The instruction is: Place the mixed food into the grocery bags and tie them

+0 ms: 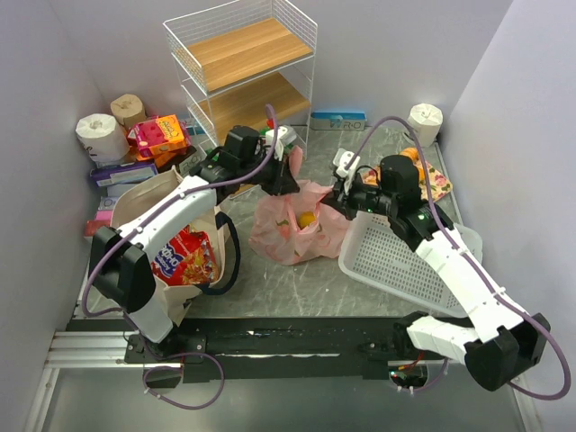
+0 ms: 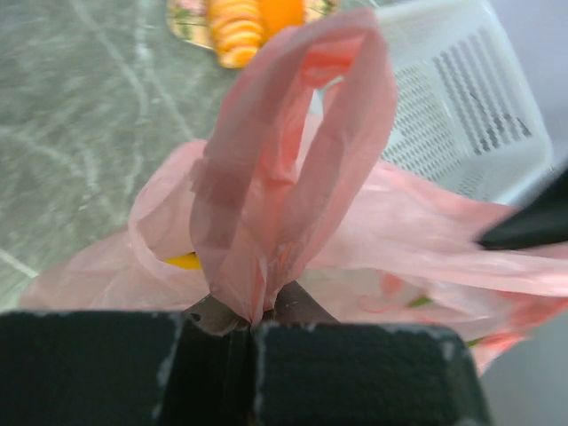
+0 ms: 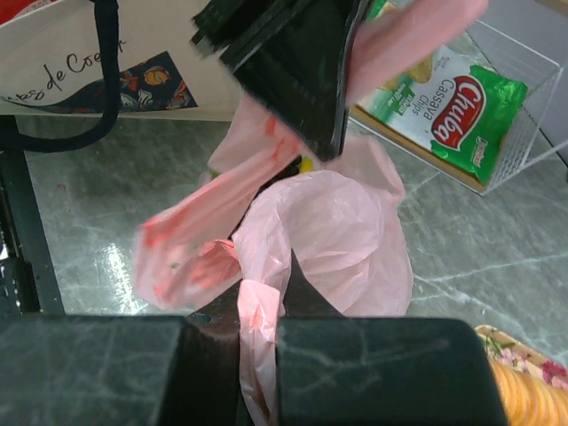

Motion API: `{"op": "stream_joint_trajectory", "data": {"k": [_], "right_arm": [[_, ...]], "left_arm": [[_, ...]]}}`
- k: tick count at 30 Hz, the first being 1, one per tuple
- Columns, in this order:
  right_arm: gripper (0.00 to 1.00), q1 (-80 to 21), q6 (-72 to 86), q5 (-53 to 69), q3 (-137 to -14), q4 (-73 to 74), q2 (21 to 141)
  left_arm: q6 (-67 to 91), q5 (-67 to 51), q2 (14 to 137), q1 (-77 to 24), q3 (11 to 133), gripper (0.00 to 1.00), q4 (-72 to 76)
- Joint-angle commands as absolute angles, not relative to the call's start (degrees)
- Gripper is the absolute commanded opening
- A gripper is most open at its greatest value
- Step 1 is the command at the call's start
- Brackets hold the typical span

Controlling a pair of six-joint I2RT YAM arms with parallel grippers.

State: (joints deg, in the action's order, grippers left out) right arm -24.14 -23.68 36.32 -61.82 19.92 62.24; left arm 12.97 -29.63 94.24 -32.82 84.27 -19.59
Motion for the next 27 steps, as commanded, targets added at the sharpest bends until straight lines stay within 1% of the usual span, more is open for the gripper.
{"op": "stream_joint_trajectory", "data": {"k": [1, 5, 6, 7, 8, 10, 12, 13, 14, 16, 18, 19, 21, 24, 25, 27], "right_arm": [[0.00, -25.14, -25.48, 34.72, -66.35, 20.39, 63.98], [0.01, -25.75, -25.49, 33.23, -66.45, 20.57, 63.99], [0.03, -25.75, -24.71, 32.96, -66.45, 20.39, 63.81], [0.17, -25.75, -24.09, 32.61, -66.45, 20.30, 63.55], [0.28, -25.75, -23.04, 30.95, -66.45, 20.13, 63.28], [0.46, -25.66, -20.40, 28.58, -66.62, 20.30, 62.23], [0.55, -25.58, -19.95, 25.25, -66.97, 22.40, 60.74], [0.70, -25.66, -19.78, 23.92, -66.97, 23.37, 60.12], [0.78, -25.49, -19.60, 22.51, -66.97, 24.07, 59.42], [0.85, -24.88, -19.42, 19.69, -66.80, 26.62, 57.23], [0.89, -23.56, -18.64, 18.55, -65.92, 27.59, 54.68], [0.95, -23.12, -17.94, 18.20, -65.74, 27.86, 53.71], [0.99, -21.54, -15.83, 18.28, -65.13, 28.12, 51.34], [0.99, -16.62, -11.98, 23.80, -64.69, 28.04, 49.75], [0.99, -13.04, -10.65, 27.73, -64.77, 27.95, 49.83], [0.99, -10.38, -6.53, 31.71, -65.73, 28.30, 51.05]], "left_arm": [[10.29, -35.94, 93.95, -34.45, 87.98, 0.01, -19.24], [8.18, -36.47, 95.18, -35.33, 89.73, 0.01, -22.23], [8.17, -36.39, 95.36, -35.51, 89.82, 0.01, -22.15], [8.43, -36.39, 95.10, -35.51, 89.56, 0.01, -21.54], [8.70, -36.21, 95.01, -35.42, 89.39, 0.01, -20.92], [9.75, -35.25, 94.31, -35.51, 88.42, 0.01, -19.96], [10.28, -34.11, 94.22, -35.51, 87.89, 0.01, -19.25], [10.37, -33.93, 94.22, -35.42, 87.80, 0.01, -19.25], [10.72, -33.84, 94.39, -35.51, 87.72, 0.01, -19.25], [10.99, -33.84, 94.48, -35.42, 87.45, 0.01, -18.99], [11.34, -33.58, 94.40, -35.42, 87.28, 0.01, -18.64], [11.34, -33.31, 94.48, -35.42, 87.28, 0.01, -18.63], [11.34, -32.96, 94.57, -35.51, 87.36, 0.01, -18.81], [11.42, -33.22, 94.75, -35.42, 87.54, 0.01, -18.63], [11.51, -33.40, 94.75, -35.51, 87.54, 0.01, -18.55], [11.43, -33.57, 94.75, -35.51, 87.63, 0.01, -18.46]]}}
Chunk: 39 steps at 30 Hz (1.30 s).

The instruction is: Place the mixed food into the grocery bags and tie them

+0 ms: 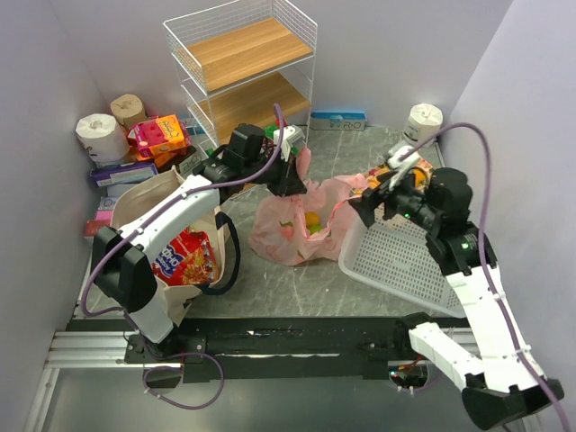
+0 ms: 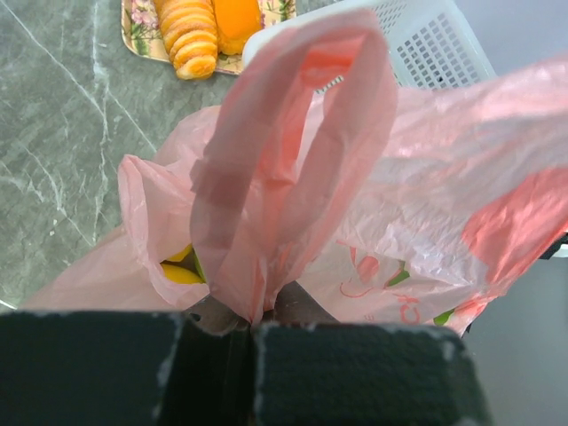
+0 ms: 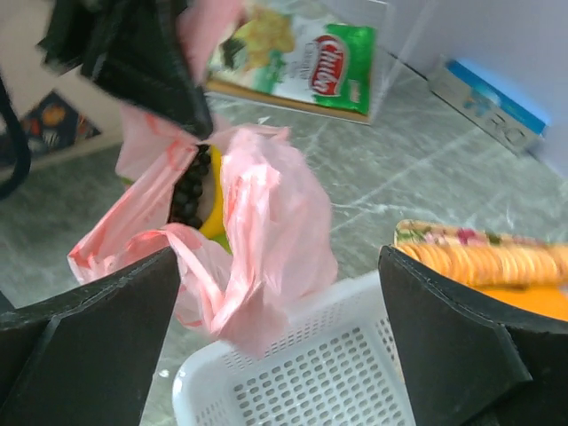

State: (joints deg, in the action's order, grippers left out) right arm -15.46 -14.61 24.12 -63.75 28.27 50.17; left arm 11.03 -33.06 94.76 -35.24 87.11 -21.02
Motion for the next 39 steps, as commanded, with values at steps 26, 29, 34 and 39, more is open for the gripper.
{"op": "stream_joint_trajectory", "data": {"k": [26, 29, 34, 39], "right_arm": [[0.98, -7.12, 11.50, 42.89, -46.42, -18.78, 53.61], [0.98, -7.12, 10.64, 43.67, -45.62, -21.61, 55.01], [0.97, -7.21, 9.14, 47.63, -47.55, -22.32, 58.44], [0.73, -7.21, 10.45, 50.36, -48.95, -23.90, 61.52]], "left_arm": [[11.78, -36.48, 93.34, -35.51, 86.57, 0.01, -16.26], [11.60, -36.21, 93.25, -35.42, 86.48, 0.01, -16.52], [11.34, -36.47, 93.51, -35.51, 86.66, 0.01, -17.05], [11.78, -36.47, 93.78, -35.51, 87.18, 0.01, -16.61]]}}
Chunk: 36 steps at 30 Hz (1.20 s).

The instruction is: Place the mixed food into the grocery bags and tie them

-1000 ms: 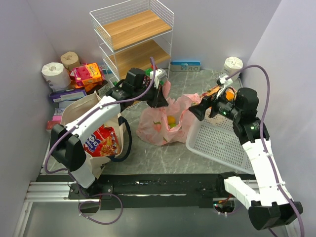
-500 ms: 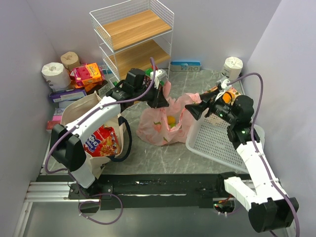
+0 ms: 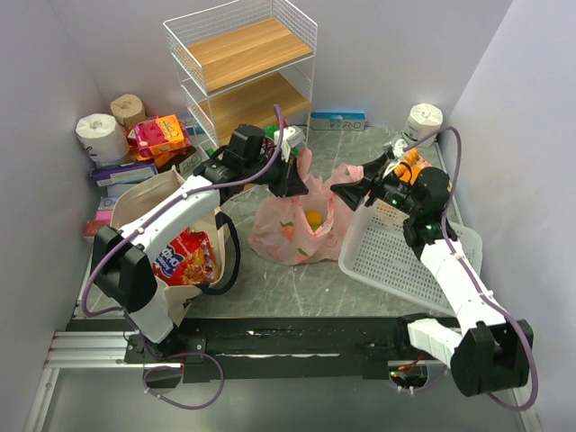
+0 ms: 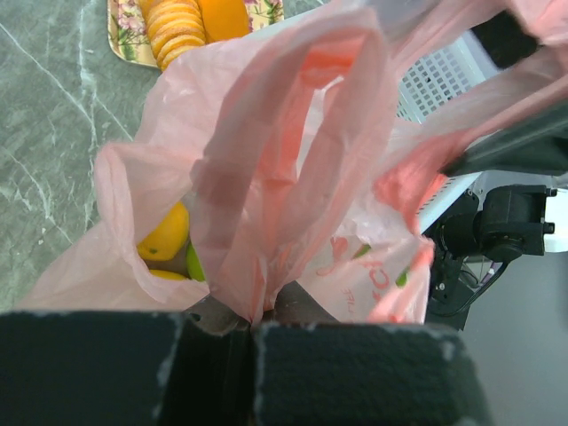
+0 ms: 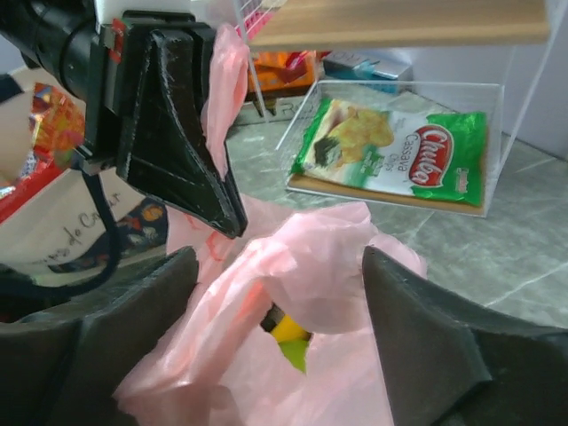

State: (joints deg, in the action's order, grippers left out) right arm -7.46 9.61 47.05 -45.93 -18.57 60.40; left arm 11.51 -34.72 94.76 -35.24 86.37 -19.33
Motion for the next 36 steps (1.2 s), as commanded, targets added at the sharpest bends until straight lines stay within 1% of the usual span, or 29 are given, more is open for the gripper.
{"op": "stream_joint_trajectory", "data": {"k": [1, 2, 4, 5, 6, 7, 8, 12, 18, 24, 27, 32, 36], "right_arm": [[0.66, -7.21, 10.72, 50.45, -49.30, -23.73, 61.70], [0.54, -7.21, 10.64, 50.45, -49.57, -23.47, 61.87], [0.44, -7.29, 9.59, 50.45, -51.31, -20.24, 61.79], [0.33, -7.21, 8.88, 50.62, -52.02, -18.65, 61.87], [0.26, -7.21, 8.35, 50.97, -52.81, -17.24, 61.96], [0.12, -7.29, 7.22, 51.59, -54.48, -13.75, 62.22], [0.00, -7.21, 6.95, 51.77, -55.28, -12.41, 62.40], [0.00, -7.38, 6.24, 52.82, -57.56, -9.06, 62.40], [0.00, -11.51, -3.86, 49.40, -63.10, 2.98, 64.86], [0.00, -14.84, -6.76, 47.73, -65.39, 5.18, 66.62], [0.00, -16.69, -9.05, 46.76, -67.14, 7.29, 67.67], [0.00, -18.01, -10.28, 46.67, -68.20, 8.87, 68.73], [0.00, -18.19, -10.98, 46.41, -67.94, 11.68, 67.86]], "left_arm": [[11.78, -36.39, 93.78, -35.42, 87.27, 0.01, -16.70], [11.69, -36.21, 93.87, -35.42, 87.36, 0.01, -16.70], [11.34, -35.77, 93.78, -35.42, 87.71, 0.01, -16.96], [11.25, -35.77, 93.87, -35.51, 87.89, 0.01, -17.14], [11.08, -35.77, 93.95, -35.42, 88.33, 0.01, -17.75], [10.81, -36.03, 93.96, -35.42, 88.68, 0.01, -18.10], [10.64, -36.38, 94.13, -35.51, 89.03, 0.01, -18.37], [9.41, -39.37, 95.44, -35.68, 92.62, 0.01, -20.91], [7.30, -44.90, 99.40, -36.82, 99.56, 0.01, -27.76], [2.38, -47.80, 104.76, -37.44, 106.51, 0.01, -41.12], [1.32, -49.04, 106.00, -37.53, 107.05, 0.01, -44.29], [1.49, -48.69, 105.21, -37.62, 105.65, 0.01, -44.30], [7.18, -49.31, 104.24, -36.57, 102.49, 0.01, -39.48]]}}
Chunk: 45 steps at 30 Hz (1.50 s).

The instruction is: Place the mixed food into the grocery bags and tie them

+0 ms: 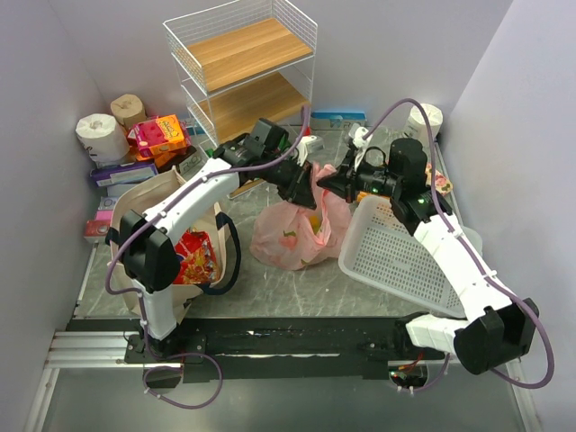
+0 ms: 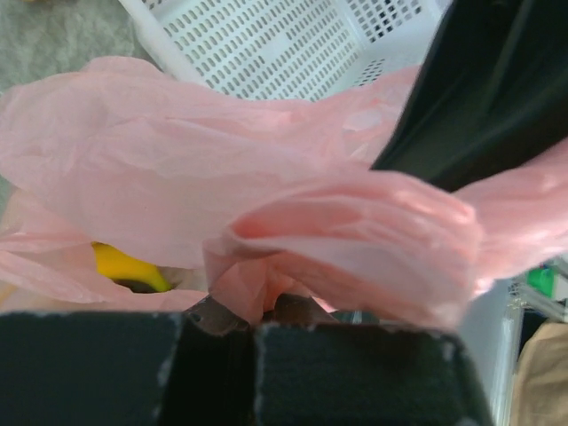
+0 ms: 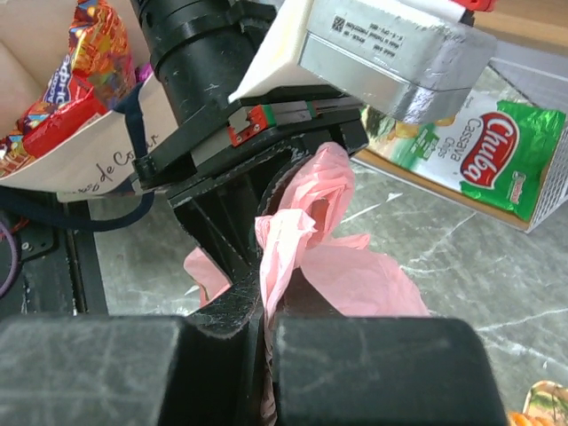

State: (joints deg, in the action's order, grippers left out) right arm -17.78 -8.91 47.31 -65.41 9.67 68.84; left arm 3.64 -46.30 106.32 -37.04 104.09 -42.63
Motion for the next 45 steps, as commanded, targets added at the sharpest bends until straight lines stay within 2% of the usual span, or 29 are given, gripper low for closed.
{"op": "stream_joint_trajectory", "data": {"k": [1, 13, 15, 19, 23, 30, 39, 45], "right_arm": [[0.00, -18.28, -11.42, 46.06, -67.68, 12.21, 67.42], [0.00, -20.39, -13.88, 45.70, -68.64, 18.98, 67.41], [0.00, -21.35, -14.59, 45.53, -69.34, 19.51, 68.02], [0.00, -21.36, -13.54, 44.65, -69.17, 17.06, 68.64], [0.00, -21.36, -10.65, 45.53, -70.92, 14.94, 71.09], [0.00, -21.36, -7.83, 45.44, -74.09, 14.50, 74.71], [0.00, -21.27, -6.16, 44.30, -74.71, 14.07, 74.80], [0.00, -21.53, -3.08, 44.91, -73.92, 13.19, 74.53]], "left_arm": [[7.90, -49.57, 104.24, -36.39, 102.13, 0.01, -38.07], [9.93, -42.90, 107.49, -36.39, 106.96, 0.01, -43.33], [10.11, -42.02, 107.31, -36.39, 106.88, 0.05, -43.86], [8.44, -42.63, 106.00, -36.47, 106.00, 0.17, -44.38], [5.37, -43.42, 104.24, -36.56, 104.42, 0.47, -44.47], [4.22, -43.33, 99.94, -36.65, 100.11, 0.79, -42.02], [9.49, -44.83, 98.09, -36.83, 97.65, 0.87, -33.85], [10.98, -42.19, 100.28, -37.26, 97.56, 0.82, -33.23]]}}
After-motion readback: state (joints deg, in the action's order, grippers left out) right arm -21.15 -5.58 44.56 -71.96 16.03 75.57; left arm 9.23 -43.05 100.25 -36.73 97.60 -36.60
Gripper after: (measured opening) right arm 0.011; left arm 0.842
